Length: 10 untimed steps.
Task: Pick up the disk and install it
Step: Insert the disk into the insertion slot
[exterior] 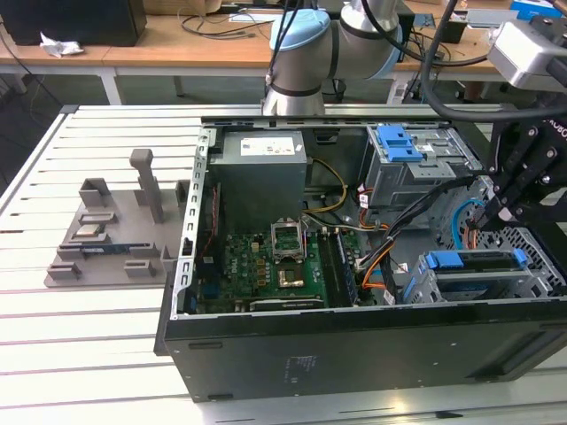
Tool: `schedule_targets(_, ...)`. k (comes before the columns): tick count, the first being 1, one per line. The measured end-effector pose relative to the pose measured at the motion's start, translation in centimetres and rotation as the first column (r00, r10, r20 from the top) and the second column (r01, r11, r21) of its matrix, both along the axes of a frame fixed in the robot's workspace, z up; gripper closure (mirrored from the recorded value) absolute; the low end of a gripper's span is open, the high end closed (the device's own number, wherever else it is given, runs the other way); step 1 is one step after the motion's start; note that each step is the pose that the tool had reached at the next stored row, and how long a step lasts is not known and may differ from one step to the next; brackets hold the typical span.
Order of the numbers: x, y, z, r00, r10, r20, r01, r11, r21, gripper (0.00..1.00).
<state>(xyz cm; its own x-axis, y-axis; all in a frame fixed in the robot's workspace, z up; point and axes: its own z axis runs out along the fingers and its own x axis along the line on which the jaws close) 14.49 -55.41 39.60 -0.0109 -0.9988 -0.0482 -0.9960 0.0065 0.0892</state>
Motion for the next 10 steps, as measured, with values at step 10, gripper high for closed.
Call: schedule_targets(10,3.9,1.08,-0.59,1.0,0.001,-0.0017,-0.001,1.0,-0.0018,0.89)
